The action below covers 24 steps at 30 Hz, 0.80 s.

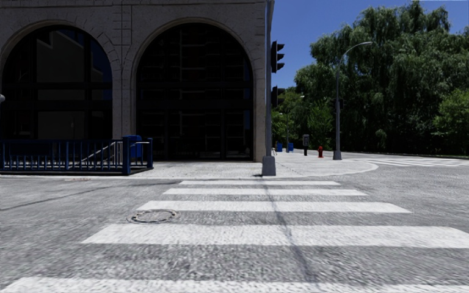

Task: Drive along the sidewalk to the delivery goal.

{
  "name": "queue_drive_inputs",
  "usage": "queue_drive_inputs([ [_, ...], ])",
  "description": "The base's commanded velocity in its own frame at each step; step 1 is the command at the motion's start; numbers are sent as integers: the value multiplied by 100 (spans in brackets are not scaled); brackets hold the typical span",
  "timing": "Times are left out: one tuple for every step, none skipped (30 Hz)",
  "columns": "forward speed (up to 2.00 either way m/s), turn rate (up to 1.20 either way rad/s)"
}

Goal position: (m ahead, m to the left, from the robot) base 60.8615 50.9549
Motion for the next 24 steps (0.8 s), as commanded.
queue_drive_inputs([
  [200, 0],
  [200, 0],
  [200, 0],
  [200, 0],
  [200, 0],
  [200, 0],
  [200, 0],
  [200, 0],
  [200, 0],
  [200, 0],
  [200, 0],
  [200, 0],
  [200, 0],
  [200, 0],
  [200, 0],
  [200, 0],
  [200, 0],
  [200, 0],
  [200, 0],
  [200, 0],
  [200, 0],
  [200, 0],
  [200, 0],
  [200, 0],
])
